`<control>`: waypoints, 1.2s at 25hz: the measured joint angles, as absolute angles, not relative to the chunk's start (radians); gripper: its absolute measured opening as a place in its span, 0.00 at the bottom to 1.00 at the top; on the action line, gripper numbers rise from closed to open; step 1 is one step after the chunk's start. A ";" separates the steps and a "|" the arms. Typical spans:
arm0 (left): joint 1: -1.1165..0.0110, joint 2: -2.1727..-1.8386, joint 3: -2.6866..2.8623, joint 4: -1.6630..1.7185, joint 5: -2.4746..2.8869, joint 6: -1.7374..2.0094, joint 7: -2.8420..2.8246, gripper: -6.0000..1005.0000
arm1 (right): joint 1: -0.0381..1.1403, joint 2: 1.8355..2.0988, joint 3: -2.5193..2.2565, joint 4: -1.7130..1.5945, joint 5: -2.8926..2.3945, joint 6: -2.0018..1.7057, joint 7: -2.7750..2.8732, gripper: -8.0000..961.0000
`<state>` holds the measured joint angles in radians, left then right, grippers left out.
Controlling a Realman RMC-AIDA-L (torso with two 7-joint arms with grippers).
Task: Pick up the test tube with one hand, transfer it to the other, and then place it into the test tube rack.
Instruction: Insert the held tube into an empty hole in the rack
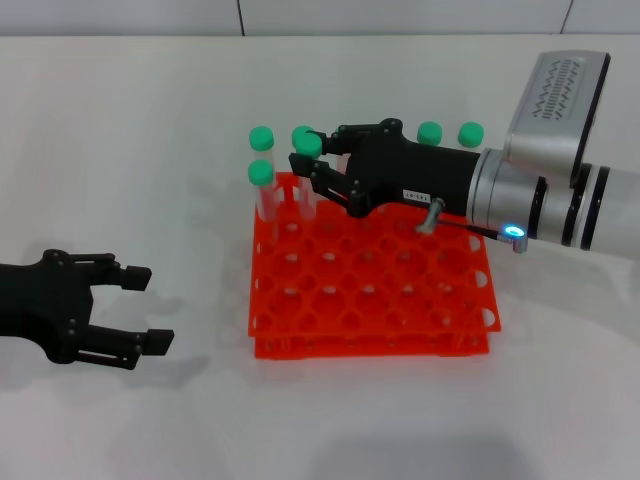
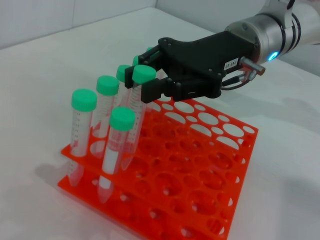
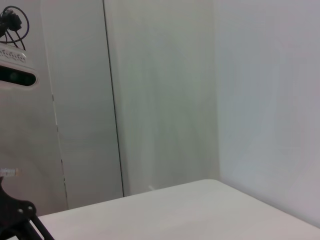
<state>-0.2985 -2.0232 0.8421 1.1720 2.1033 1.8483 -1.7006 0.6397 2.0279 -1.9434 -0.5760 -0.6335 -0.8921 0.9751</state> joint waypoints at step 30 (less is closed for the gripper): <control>-0.314 -2.022 0.840 1.149 2.103 1.841 -1.700 0.88 | 0.640 2.028 -1.953 -0.544 -0.606 -0.899 0.935 0.28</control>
